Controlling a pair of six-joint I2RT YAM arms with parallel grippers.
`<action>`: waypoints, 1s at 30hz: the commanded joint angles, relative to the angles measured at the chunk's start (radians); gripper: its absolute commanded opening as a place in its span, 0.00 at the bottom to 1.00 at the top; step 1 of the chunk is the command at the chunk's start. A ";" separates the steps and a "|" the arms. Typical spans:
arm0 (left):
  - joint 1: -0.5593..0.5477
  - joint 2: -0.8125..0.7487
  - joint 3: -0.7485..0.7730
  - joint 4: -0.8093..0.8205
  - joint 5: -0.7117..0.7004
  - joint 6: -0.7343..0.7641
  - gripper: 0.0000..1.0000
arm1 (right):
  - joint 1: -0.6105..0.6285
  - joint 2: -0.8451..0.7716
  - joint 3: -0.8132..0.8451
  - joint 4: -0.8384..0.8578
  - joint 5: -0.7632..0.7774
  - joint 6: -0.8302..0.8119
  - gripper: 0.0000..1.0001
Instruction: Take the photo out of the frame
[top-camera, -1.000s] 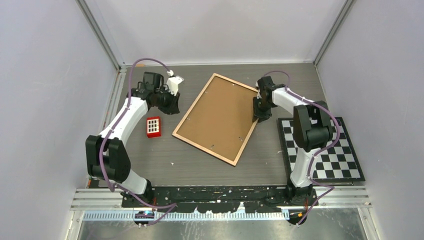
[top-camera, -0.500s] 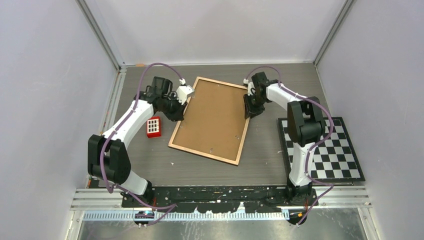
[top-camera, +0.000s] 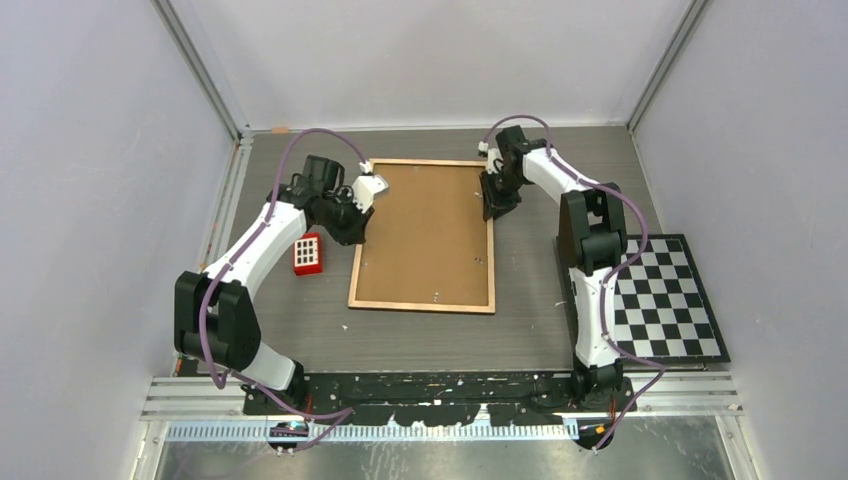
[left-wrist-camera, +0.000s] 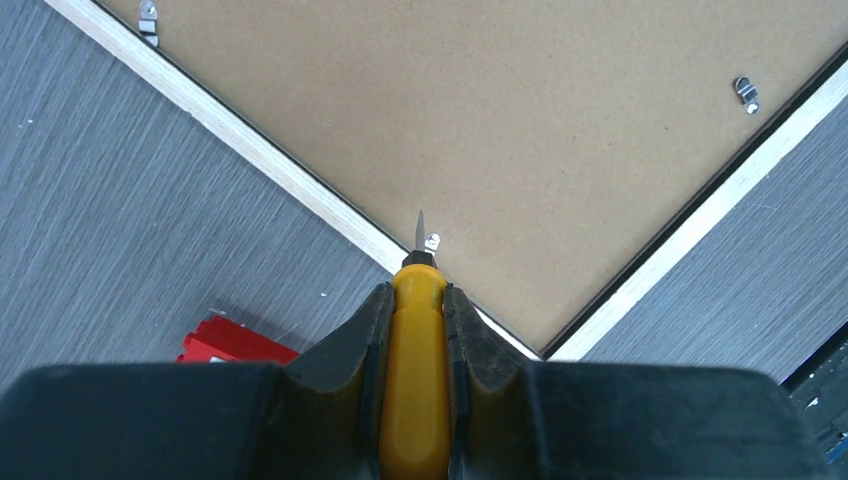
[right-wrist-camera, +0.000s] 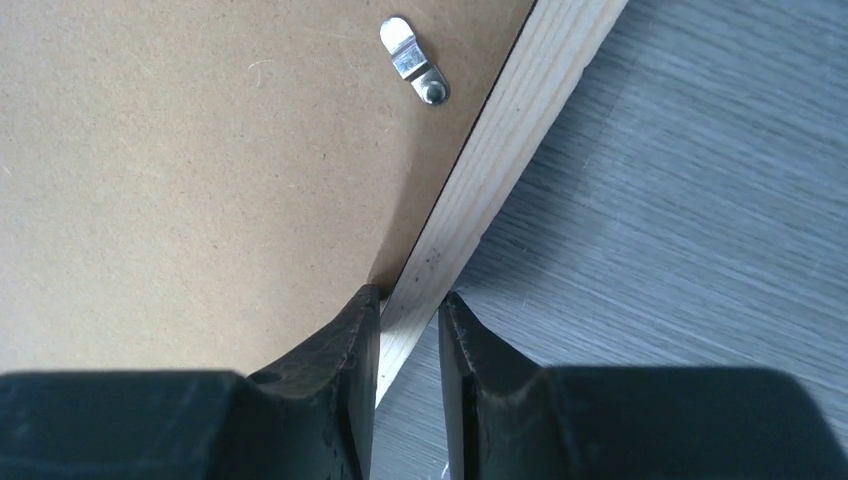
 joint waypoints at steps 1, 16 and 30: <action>-0.002 -0.038 0.007 -0.006 -0.005 0.031 0.00 | -0.013 -0.043 -0.055 -0.041 -0.008 -0.038 0.16; -0.004 -0.021 0.012 0.002 0.003 0.030 0.00 | 0.018 -0.172 -0.235 -0.019 0.025 0.344 0.52; -0.035 -0.064 -0.029 -0.067 0.001 0.159 0.00 | 0.003 -0.227 -0.309 -0.082 0.160 0.266 0.01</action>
